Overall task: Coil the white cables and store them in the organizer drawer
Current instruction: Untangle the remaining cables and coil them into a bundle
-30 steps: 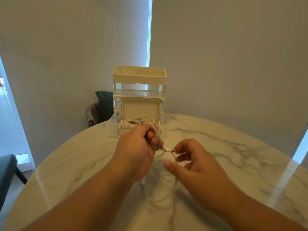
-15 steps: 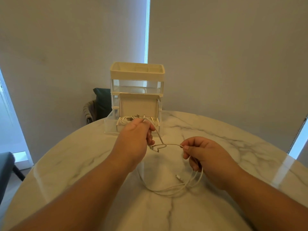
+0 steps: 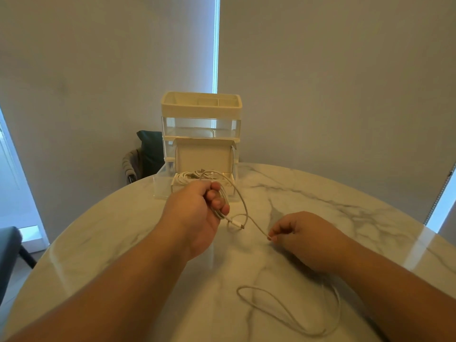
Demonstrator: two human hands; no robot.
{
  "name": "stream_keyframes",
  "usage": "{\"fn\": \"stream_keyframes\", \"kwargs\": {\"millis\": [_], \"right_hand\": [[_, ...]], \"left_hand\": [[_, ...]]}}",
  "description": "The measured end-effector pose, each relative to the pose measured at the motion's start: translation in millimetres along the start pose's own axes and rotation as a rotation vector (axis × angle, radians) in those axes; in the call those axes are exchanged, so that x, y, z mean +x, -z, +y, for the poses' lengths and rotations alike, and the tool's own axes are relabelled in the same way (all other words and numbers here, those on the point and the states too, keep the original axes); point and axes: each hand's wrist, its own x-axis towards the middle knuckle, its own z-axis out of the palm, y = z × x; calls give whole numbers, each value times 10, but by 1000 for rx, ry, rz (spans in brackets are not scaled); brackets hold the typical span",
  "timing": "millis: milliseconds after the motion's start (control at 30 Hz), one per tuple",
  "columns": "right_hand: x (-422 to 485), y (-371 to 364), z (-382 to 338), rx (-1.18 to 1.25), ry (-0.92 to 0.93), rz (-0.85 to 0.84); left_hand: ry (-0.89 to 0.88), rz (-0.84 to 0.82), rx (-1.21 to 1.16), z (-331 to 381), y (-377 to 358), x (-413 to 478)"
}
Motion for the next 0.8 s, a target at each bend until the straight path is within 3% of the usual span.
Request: {"fn": "stream_keyframes", "kwargs": {"millis": [100, 200, 300, 400, 467, 800], "right_hand": [[-40, -18, -80, -117, 121, 219], [-239, 74, -307, 59, 309, 449], [-447, 67, -477, 142, 306, 344], [-503, -49, -535, -262, 222, 166], [-441, -115, -546, -386, 132, 105], [-134, -176, -324, -146, 243, 335]], "left_hand": [[11, 27, 2, -93, -57, -39], [8, 63, -24, -114, -83, -47], [14, 79, -59, -104, -88, -50], [34, 66, -103, -121, -88, -40], [48, 47, -128, -132, -91, -37], [10, 88, -58, 13, -10, -16]]}}
